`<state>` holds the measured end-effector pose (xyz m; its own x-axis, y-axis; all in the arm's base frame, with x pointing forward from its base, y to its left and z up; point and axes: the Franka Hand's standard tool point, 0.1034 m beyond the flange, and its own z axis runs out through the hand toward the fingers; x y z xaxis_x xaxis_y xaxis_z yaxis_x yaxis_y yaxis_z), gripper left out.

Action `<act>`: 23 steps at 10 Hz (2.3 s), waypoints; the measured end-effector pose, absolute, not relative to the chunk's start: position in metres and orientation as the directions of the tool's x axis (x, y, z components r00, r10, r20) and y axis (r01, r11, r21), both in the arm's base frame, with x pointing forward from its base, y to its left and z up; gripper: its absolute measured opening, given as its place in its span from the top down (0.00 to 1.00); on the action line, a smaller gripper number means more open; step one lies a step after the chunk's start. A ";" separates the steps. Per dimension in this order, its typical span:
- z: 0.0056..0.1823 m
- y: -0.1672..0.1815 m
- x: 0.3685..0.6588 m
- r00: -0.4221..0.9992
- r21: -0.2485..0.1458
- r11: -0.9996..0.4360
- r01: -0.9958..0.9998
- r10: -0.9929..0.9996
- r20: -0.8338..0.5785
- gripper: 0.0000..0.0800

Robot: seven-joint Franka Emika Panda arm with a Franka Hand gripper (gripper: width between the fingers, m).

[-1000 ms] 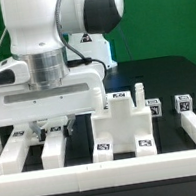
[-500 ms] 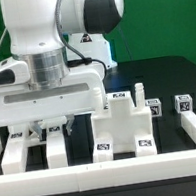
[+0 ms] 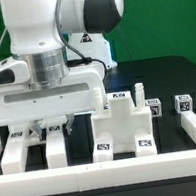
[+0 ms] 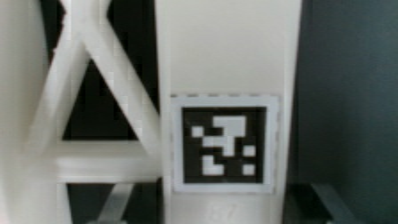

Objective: Assemble chair

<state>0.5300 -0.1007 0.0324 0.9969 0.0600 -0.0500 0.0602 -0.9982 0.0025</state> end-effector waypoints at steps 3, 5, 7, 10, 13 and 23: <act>0.082 -0.092 0.530 0.999 -0.020 -1.000 -0.008 -0.007 -0.051 0.64; 0.118 -0.083 0.542 0.998 -0.040 -0.999 -0.027 -0.025 -0.049 0.64; 0.111 -0.084 0.539 0.998 -0.037 -0.999 -0.026 -0.024 -0.054 0.64; 0.126 -0.075 0.546 0.997 -0.002 -1.000 -0.027 -0.027 -0.069 0.64; 0.161 -0.037 0.564 0.997 -0.003 -0.999 -0.050 -0.049 -0.061 0.64; 0.147 0.050 0.564 0.991 0.000 -0.992 -0.128 -0.127 -0.041 0.64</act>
Offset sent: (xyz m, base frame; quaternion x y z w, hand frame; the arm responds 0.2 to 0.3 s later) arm 0.0044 -0.0034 0.0806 -0.0386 -0.0382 0.0274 0.9981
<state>0.5642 0.0502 0.1475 0.9910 -0.1275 -0.0406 -0.1276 -0.9918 -0.0002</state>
